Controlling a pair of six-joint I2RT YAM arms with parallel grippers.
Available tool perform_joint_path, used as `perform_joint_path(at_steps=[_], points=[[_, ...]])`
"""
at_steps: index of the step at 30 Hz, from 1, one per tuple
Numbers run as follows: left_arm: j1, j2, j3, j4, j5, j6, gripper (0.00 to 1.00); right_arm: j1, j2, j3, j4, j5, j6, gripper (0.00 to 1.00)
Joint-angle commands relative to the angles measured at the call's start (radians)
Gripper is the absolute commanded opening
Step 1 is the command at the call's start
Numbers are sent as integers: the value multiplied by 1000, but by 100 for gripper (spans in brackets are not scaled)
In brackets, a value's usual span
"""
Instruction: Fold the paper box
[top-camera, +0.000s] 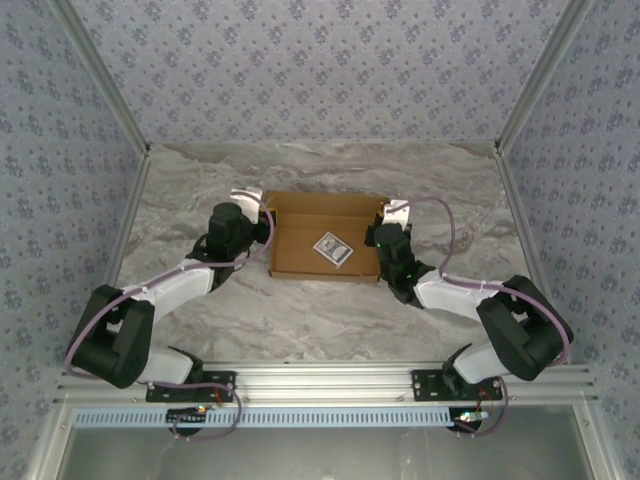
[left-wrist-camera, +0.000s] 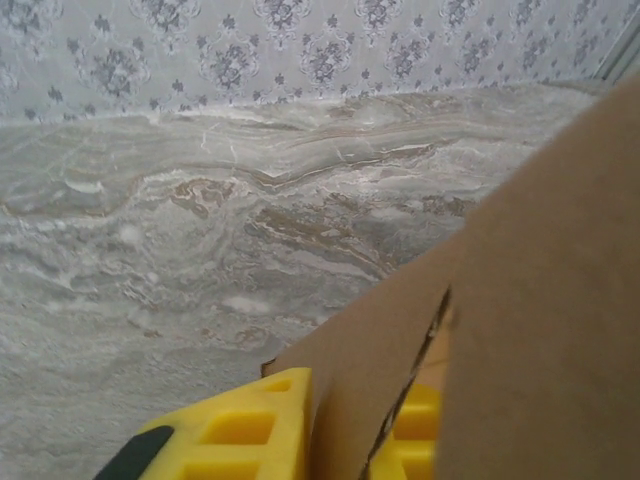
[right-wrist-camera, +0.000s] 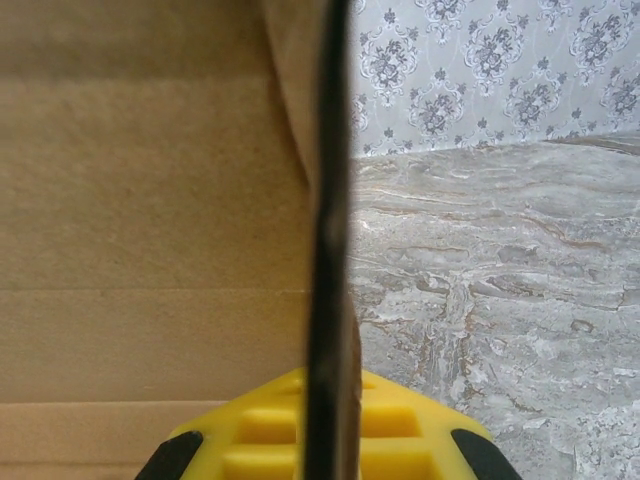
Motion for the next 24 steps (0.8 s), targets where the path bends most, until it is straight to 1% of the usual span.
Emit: perform_joint_path(at_steps=[1, 3, 4, 6, 8, 11, 13, 16, 20, 24], points=[[-46, 4, 42, 10, -101, -108, 11, 12, 33, 18, -225, 62, 39, 1], [-94, 8, 53, -12, -233, -175, 9, 24, 36, 45, -264, 101, 54, 1], [-113, 11, 56, -13, -279, -202, 7, 29, 38, 57, -279, 118, 59, 1], [-164, 32, 62, 5, -425, -250, 4, 32, 51, 87, -296, 139, 71, 1], [-195, 62, 78, 28, -529, -270, 1, 25, 73, 124, -292, 148, 63, 0], [-209, 108, 100, 109, -636, -261, 0, 0, 106, 167, -227, 128, 13, 0], [-209, 138, 117, 181, -684, -227, 0, -24, 131, 203, -195, 93, -12, 0], [-206, 176, 136, 273, -726, -175, 0, -58, 159, 243, -134, 38, -60, 1], [-207, 220, 135, 372, -741, -133, 0, -92, 196, 276, -83, -27, -99, 1], [-215, 289, 85, 501, -744, -100, 0, -96, 230, 272, -57, -35, -135, 1]])
